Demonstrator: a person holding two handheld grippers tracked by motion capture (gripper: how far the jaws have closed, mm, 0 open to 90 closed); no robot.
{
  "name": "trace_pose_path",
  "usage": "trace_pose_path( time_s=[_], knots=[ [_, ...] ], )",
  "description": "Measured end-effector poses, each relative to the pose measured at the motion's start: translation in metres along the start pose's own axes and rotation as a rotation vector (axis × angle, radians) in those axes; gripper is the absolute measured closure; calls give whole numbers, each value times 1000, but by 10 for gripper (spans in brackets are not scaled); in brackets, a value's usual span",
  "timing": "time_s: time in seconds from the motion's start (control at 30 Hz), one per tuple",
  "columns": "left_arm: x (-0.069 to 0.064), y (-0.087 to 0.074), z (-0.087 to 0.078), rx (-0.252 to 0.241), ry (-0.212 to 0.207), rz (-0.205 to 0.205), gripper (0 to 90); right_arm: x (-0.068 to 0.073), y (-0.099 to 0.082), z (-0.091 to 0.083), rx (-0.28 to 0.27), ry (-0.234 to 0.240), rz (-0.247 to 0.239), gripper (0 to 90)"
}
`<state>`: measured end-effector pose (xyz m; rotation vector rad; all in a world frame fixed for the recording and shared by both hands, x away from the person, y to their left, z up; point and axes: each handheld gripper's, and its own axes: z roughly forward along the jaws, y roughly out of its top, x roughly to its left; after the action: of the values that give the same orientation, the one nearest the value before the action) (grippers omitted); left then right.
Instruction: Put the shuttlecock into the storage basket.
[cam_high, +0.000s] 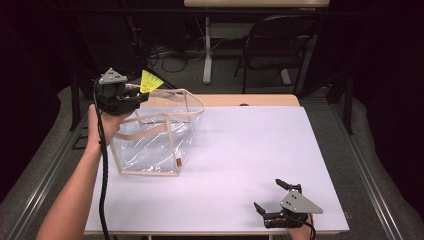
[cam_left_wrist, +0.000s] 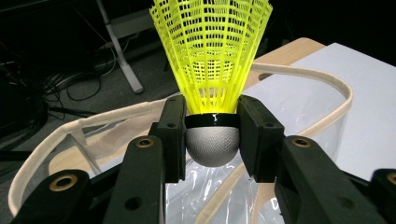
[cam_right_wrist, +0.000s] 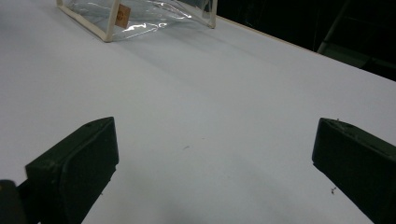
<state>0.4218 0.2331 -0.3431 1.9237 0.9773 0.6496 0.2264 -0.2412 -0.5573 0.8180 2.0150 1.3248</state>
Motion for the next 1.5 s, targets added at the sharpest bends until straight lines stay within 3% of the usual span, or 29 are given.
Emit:
trace_pose_path(
  time_s=[0.77, 1.5],
  knots=[
    [7, -16, -2, 23, 18, -12, 643, 0, 0, 0, 4, -1, -7, 1],
    [10, -26, 1, 71, 25, 0, 643, 0, 0, 1, 6, 0, -8, 1]
  ],
)
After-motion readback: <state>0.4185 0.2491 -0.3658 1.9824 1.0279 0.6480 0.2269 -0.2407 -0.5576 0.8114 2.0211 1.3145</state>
